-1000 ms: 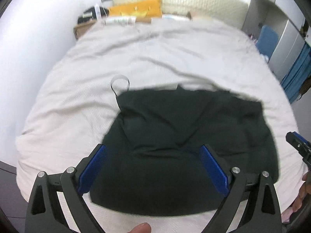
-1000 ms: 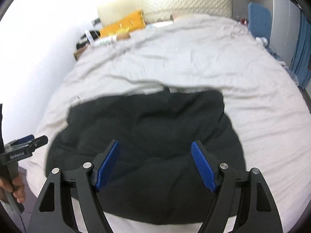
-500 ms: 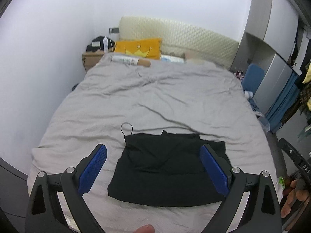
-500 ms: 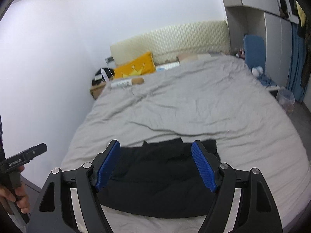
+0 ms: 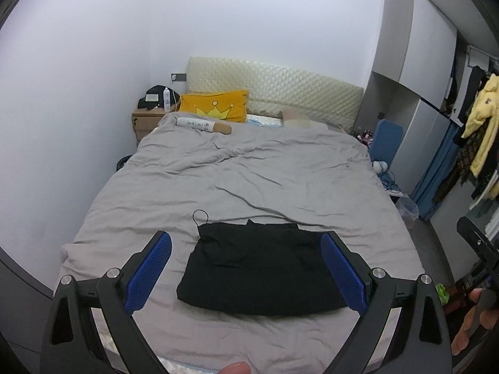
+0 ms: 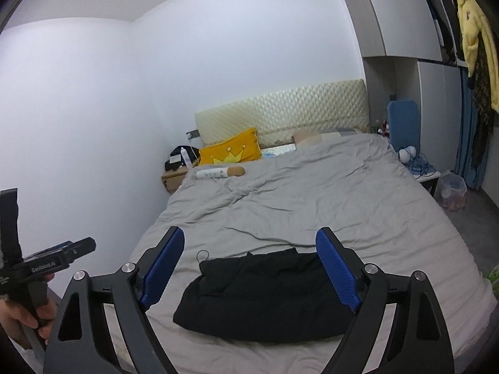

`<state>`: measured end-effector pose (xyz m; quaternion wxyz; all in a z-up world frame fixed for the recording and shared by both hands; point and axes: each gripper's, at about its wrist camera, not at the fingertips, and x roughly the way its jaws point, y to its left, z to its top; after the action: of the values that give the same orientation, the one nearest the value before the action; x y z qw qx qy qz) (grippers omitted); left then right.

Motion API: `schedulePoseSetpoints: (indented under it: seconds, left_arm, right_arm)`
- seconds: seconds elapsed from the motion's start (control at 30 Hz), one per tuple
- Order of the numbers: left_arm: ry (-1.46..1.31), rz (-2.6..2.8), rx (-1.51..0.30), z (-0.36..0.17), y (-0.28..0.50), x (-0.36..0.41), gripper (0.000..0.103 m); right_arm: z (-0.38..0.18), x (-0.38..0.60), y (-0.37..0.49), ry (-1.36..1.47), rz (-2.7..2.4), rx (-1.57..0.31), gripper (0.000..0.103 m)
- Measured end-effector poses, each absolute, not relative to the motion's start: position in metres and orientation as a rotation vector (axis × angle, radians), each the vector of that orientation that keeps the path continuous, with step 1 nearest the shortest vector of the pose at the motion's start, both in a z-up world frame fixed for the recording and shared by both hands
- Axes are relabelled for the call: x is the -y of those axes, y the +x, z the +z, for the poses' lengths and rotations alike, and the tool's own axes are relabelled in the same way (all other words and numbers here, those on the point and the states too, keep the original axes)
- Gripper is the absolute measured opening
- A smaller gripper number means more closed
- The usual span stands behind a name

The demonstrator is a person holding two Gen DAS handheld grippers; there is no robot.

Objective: Fold large clothes

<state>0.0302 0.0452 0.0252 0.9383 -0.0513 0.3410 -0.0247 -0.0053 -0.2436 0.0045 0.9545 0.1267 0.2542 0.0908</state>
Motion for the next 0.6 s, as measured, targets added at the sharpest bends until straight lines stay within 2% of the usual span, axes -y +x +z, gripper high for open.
schedulePoseSetpoints:
  seconds: [0.13,0.3,0.6]
  left_arm:
    - [-0.099,-0.054,-0.691,0.029,0.003,-0.041,0.097]
    - [-0.102,-0.061,-0.694,0.031,-0.028,-0.035,0.097]
    - [-0.087,-0.059,-0.733,0.018,-0.064,-0.022,0.097]
  right_arm:
    - [0.009,0.239,-0.034,0.249,0.196,-0.504,0.092]
    - [0.012,0.235,-0.064,0.217,0.193,-0.502,0.103]
    - [-0.006,0.233,-0.095,0.204,0.186,-0.565,0.103]
